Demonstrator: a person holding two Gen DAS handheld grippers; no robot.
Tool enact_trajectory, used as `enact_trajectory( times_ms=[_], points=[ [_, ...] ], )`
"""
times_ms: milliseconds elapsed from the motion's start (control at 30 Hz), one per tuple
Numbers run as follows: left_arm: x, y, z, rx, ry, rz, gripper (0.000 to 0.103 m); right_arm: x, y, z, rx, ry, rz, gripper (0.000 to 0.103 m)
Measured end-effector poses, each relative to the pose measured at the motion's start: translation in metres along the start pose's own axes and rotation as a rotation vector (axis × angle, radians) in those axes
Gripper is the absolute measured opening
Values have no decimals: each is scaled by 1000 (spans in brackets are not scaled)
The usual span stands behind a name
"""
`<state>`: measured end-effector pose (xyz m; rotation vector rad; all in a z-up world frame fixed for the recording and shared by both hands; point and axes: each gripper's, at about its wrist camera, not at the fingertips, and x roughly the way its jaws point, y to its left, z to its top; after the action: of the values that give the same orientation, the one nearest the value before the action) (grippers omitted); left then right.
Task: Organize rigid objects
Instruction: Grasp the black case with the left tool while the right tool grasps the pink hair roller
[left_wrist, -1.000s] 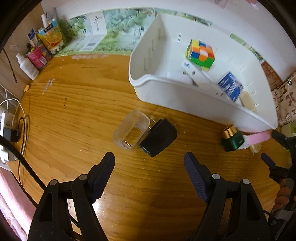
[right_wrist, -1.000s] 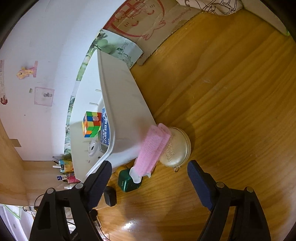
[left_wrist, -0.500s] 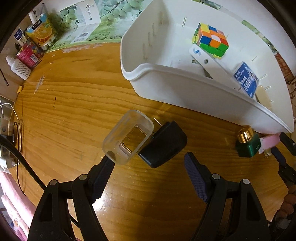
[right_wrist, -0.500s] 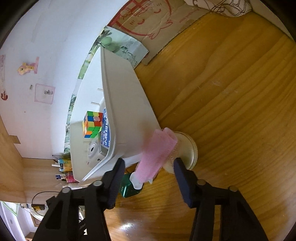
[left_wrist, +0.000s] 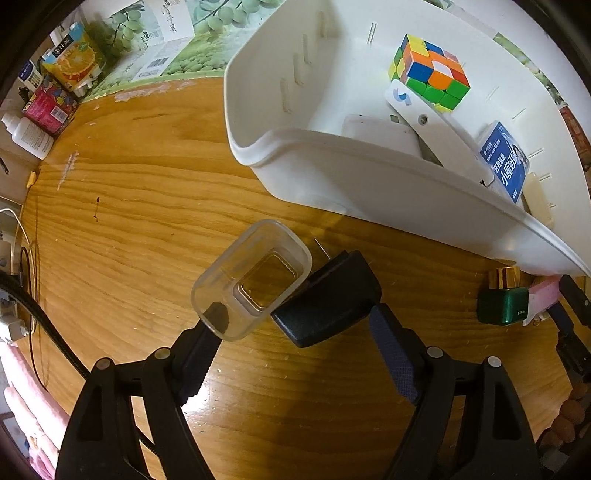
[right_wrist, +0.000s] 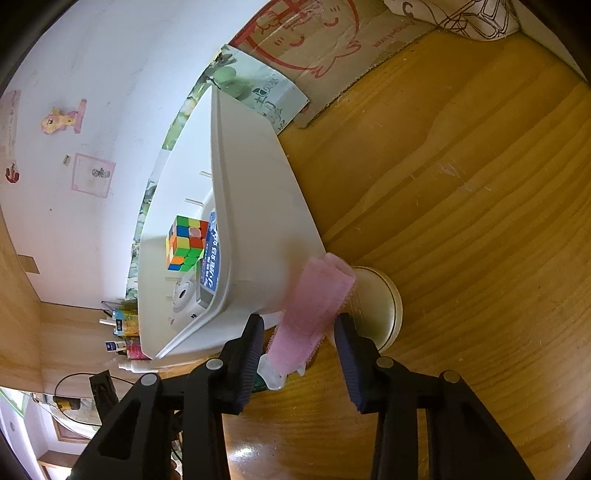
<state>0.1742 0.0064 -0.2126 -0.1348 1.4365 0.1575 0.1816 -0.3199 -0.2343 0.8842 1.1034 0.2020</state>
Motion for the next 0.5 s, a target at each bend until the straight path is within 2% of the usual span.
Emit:
enact_trajectory(
  times_ms=[133,167,200,333,433,500],
  points=[
    [1,-4,2,0,-4,-1,83,0,-7,-1,3,-24,51,40],
    [2,-5,3,-2,-4,-2,83,0,-8,-1,0,-30,56,37],
    [3,-5,4,-6,-2,-4,83,0,-8,-1,-3,-34,52,30],
    [6,-4,7,-16,9,-12,81,-1,-10,0,6,-26,44,30],
    [10,-3,8,-13,10,-5,75,-1,-10,0,6,-27,47,29],
    [15,-3,7,-28,24,-27,64,-2,-12,0,11,-27,57,28]
  ],
)
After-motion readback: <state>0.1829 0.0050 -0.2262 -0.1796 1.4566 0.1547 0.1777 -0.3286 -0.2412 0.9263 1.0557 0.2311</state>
